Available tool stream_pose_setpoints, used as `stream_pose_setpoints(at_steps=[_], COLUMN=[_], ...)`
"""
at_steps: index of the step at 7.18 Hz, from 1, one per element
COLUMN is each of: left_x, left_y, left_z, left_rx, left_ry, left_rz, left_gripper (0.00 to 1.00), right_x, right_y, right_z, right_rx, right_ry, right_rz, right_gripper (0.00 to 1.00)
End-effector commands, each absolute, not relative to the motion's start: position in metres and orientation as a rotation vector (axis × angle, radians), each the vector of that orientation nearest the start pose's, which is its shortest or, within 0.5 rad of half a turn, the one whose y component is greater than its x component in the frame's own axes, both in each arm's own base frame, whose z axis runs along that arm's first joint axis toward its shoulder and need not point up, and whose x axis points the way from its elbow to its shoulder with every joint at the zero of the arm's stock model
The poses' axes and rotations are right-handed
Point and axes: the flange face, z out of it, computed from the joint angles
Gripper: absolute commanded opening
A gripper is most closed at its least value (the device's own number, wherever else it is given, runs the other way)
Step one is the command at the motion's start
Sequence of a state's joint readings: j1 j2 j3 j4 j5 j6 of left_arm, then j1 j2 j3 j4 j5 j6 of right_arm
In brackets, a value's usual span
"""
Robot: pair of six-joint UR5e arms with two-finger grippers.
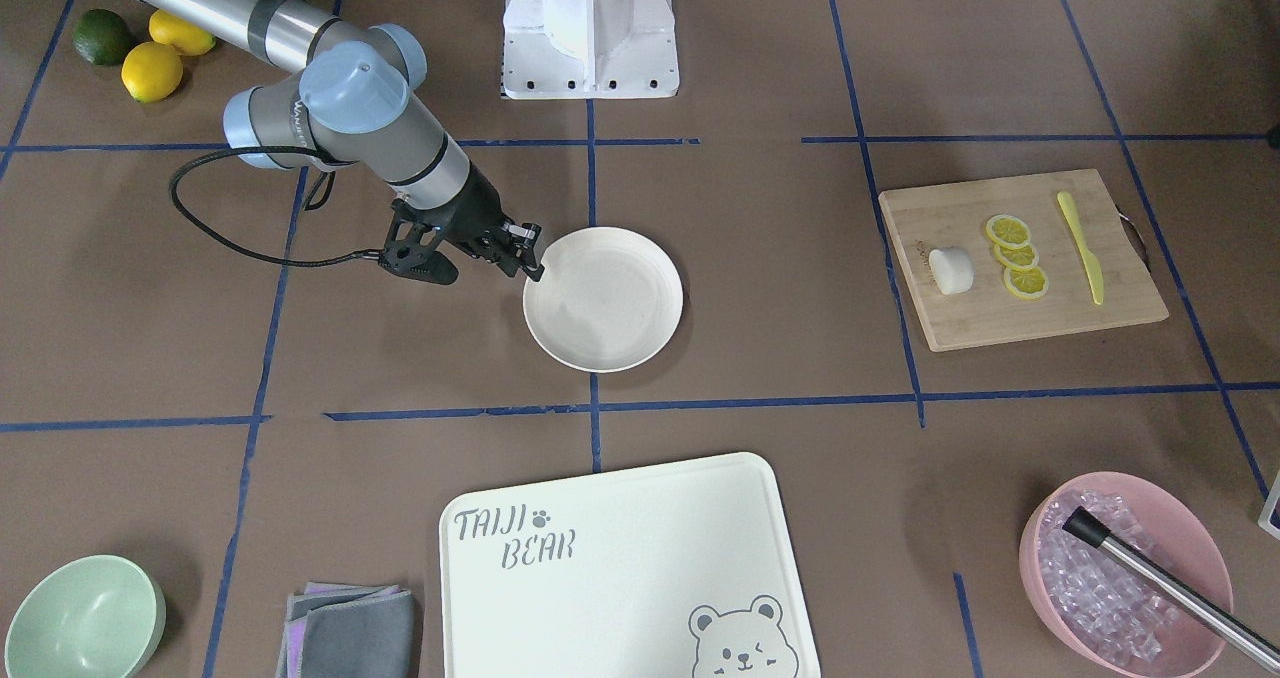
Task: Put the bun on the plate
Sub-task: 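Release the plate and lift the right gripper while the left reaches toward the board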
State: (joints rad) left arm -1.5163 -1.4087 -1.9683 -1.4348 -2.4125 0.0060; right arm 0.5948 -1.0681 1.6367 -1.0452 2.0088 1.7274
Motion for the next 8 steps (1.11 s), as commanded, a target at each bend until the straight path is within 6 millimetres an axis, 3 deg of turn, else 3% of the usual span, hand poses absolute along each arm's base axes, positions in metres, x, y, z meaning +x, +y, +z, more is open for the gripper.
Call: stream_pose_setpoints(at_steps=[1, 2, 4, 5, 6, 7, 8], left_x=[-0.003, 0.042, 0.129, 0.178, 0.225, 0.257, 0.285], left_y=[-0.401, -0.396, -0.392, -0.391, -0.384, -0.394, -0.417], left_z=[0.493, 0.461, 0.436, 0.422, 0.433, 0.442, 0.448], left_rx=[0.098, 0.040, -0.055, -0.063, -0.003, 0.009, 0.011], left_ry=[0.913, 0.917, 0.888, 0.836, 0.783, 0.808, 0.826], left_rz=[0.162, 0.127, 0.110, 0.021, 0.028, 0.002, -0.019], left_gripper=[1.00, 1.00, 1.00, 1.00, 1.00, 1.00, 1.00], right_x=[-0.388, -0.328, -0.255, -0.221, -0.190, -0.166, -0.138], right_y=[-0.477, -0.489, -0.493, -0.498, -0.503, -0.504, -0.504], right_z=[0.275, 0.303, 0.370, 0.393, 0.412, 0.430, 0.447], right_rx=[-0.173, -0.171, -0.096, -0.071, -0.043, -0.022, -0.006], right_ry=[-1.093, -1.092, -1.037, -1.018, -0.994, -0.961, -0.949], right_rz=[0.485, 0.449, 0.374, 0.347, 0.304, 0.258, 0.221], right_gripper=[1.00, 1.00, 1.00, 1.00, 1.00, 1.00, 1.00])
